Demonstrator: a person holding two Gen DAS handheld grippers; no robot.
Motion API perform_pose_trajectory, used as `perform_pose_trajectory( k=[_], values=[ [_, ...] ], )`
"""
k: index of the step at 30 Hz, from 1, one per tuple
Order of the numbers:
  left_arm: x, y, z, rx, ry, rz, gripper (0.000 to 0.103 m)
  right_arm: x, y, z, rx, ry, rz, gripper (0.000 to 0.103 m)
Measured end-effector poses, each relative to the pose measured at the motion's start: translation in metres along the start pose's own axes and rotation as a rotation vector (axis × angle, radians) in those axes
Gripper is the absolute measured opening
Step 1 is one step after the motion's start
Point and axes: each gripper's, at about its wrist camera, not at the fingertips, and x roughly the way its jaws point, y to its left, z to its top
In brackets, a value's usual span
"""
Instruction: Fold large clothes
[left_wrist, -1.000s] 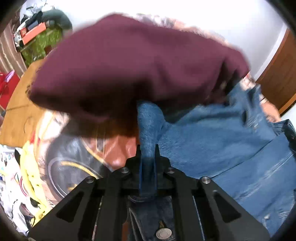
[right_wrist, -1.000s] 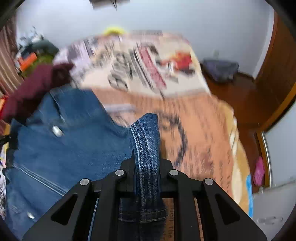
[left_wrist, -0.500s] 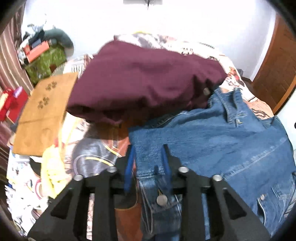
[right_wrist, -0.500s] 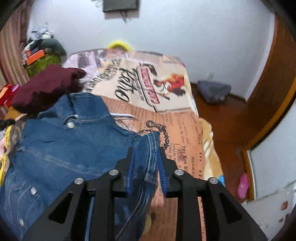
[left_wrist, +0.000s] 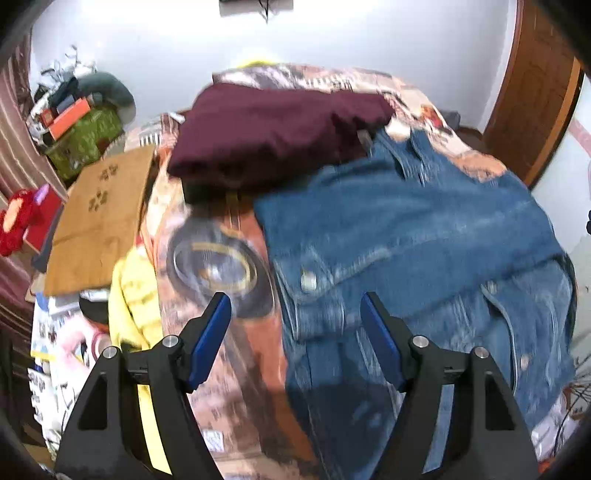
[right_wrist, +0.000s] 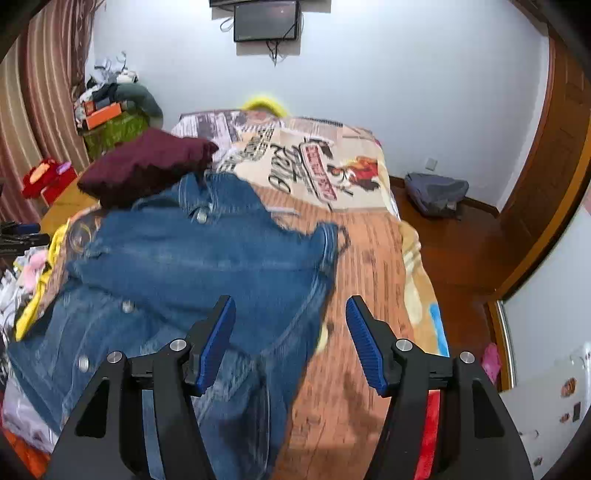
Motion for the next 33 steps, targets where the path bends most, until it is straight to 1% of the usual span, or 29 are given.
perform_pose_trajectory(
  k=[4,8,9,12,14,16,17,19,21,22,23,24,25,26,27,28,29,30,31,33],
  values=[
    [0.015,0.006,-0.03,-0.046,0.093,-0.048,0.072,0.001,0.001,-0.024,0.023,0.052,0.01,0.058],
    [0.03,0.009,-0.057,-0.08,0.155,-0.11,0.072,0.007,0.005,-0.05,0.056,0.112,0.022,0.058],
    [0.033,0.01,-0.064,-0.094,0.167,-0.131,0.072,0.008,0.004,-0.055,0.066,0.123,0.024,0.058],
    [0.045,0.01,-0.083,-0.139,0.218,-0.24,0.072,0.018,0.004,-0.071,0.104,0.167,0.045,0.058],
    [0.053,0.007,-0.095,-0.161,0.256,-0.285,0.072,0.023,0.005,-0.079,0.124,0.189,0.06,0.058],
    [0.057,0.006,-0.103,-0.186,0.258,-0.306,0.072,0.028,0.007,-0.087,0.137,0.207,0.085,0.058],
    [0.057,0.008,-0.107,-0.22,0.251,-0.321,0.072,0.031,0.009,-0.09,0.142,0.216,0.094,0.058],
    [0.06,0.015,-0.112,-0.286,0.268,-0.371,0.072,0.035,0.013,-0.095,0.155,0.225,0.114,0.058],
    [0.062,0.02,-0.118,-0.334,0.284,-0.433,0.072,0.039,0.016,-0.098,0.18,0.231,0.16,0.059],
    [0.061,0.02,-0.119,-0.339,0.285,-0.448,0.072,0.039,0.018,-0.099,0.186,0.223,0.162,0.057],
    [0.059,0.02,-0.121,-0.339,0.283,-0.466,0.072,0.038,0.019,-0.098,0.186,0.211,0.162,0.052],
    [0.056,0.018,-0.123,-0.334,0.281,-0.482,0.072,0.036,0.021,-0.097,0.18,0.199,0.177,0.036],
    [0.053,0.015,-0.123,-0.329,0.275,-0.494,0.069,0.033,0.023,-0.096,0.179,0.193,0.194,0.023],
    [0.048,0.013,-0.124,-0.323,0.253,-0.503,0.063,0.031,0.025,-0.094,0.177,0.187,0.2,0.019],
    [0.045,0.011,-0.124,-0.321,0.233,-0.509,0.05,0.029,0.025,-0.093,0.174,0.18,0.196,0.012],
    [0.041,0.009,-0.123,-0.323,0.218,-0.506,0.034,0.027,0.028,-0.09,0.162,0.168,0.197,0.01],
    [0.039,0.006,-0.12,-0.324,0.212,-0.496,0.026,0.022,0.031,-0.085,0.142,0.146,0.197,0.009],
    [0.037,0.005,-0.116,-0.323,0.21,-0.482,0.014,0.022,0.032,-0.081,0.129,0.135,0.195,0.008],
    [0.035,0.004,-0.11,-0.324,0.202,-0.472,0.008,0.018,0.036,-0.074,0.107,0.118,0.196,0.008],
    [0.027,0.001,-0.094,-0.319,0.163,-0.481,0.007,0.011,0.042,-0.061,0.069,0.081,0.21,0.008]
  ],
)
